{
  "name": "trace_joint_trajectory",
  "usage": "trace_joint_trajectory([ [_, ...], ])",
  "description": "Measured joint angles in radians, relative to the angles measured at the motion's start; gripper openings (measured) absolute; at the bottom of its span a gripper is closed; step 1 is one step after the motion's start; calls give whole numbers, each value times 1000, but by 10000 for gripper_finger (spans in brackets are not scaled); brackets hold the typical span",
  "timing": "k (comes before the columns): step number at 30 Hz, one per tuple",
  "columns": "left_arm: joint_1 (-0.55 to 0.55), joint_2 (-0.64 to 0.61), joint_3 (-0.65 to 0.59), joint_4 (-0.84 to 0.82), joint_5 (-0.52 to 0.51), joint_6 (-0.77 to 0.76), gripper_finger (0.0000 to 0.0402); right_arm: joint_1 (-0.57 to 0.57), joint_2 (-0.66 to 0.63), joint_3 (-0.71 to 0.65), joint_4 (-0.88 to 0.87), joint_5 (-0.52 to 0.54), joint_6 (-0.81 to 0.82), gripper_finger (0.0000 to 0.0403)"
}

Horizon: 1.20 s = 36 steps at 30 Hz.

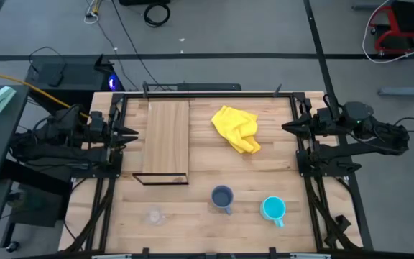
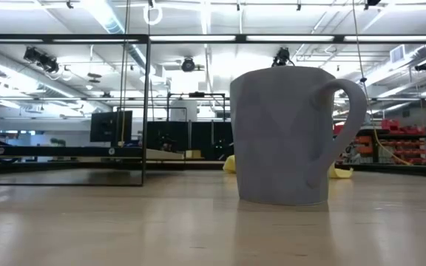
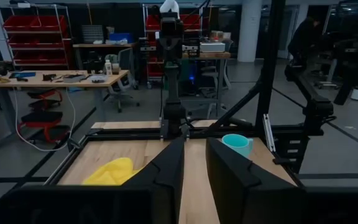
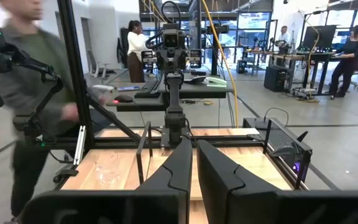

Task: Stack small to large cups/mugs on shelf

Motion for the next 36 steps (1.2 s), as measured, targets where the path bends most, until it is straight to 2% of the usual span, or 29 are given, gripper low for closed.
trace_joint_trajectory([
  [7,0,0,0,0,0,0,69,0,0,0,0,0,0,31],
  [36,0,0,0,0,0,0,77,0,0,0,0,0,0,31],
])
